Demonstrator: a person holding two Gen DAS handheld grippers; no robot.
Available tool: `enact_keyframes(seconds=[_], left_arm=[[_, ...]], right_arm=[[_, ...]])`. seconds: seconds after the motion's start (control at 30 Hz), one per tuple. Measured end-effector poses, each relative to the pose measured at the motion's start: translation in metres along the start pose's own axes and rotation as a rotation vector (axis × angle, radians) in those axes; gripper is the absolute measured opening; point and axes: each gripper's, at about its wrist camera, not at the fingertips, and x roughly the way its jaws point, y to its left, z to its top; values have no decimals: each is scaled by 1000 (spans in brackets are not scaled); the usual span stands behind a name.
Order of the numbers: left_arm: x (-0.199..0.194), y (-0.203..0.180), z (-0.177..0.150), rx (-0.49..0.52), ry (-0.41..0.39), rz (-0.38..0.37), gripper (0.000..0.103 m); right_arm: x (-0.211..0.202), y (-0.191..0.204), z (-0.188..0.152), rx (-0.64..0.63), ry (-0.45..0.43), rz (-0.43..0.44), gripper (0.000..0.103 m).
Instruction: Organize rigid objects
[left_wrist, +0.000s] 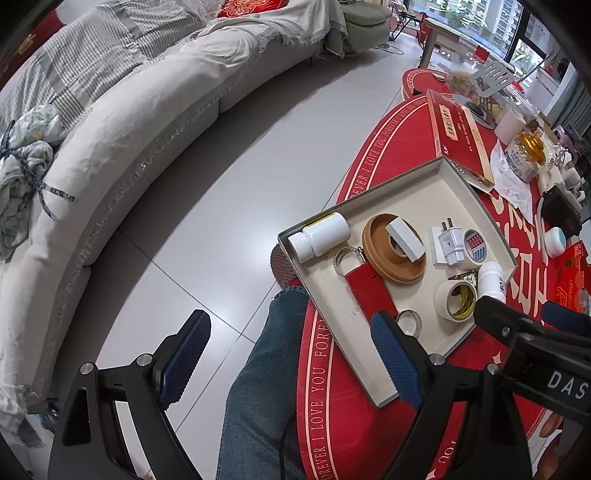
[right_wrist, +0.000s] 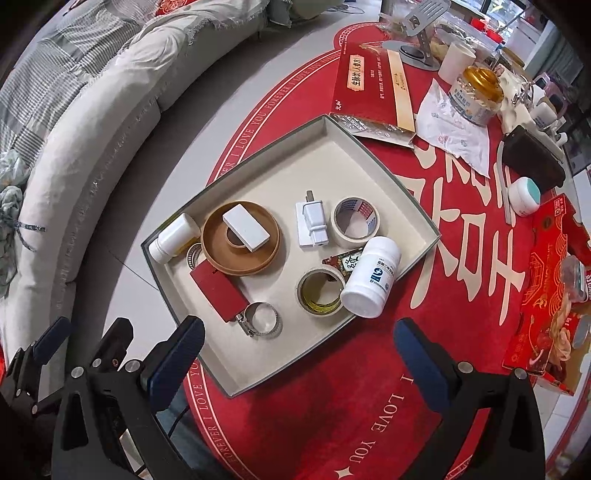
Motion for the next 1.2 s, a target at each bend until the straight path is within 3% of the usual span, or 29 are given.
enact_keyframes(seconds=[1.03, 1.2], left_arm=[[-6, 2, -11, 30, -3, 8, 91], [-11, 4, -12, 22, -51, 49, 91]], right_arm=[[-2, 6, -9, -16, 6, -21, 103], [-3, 7, -9, -15, 4, -23, 103]])
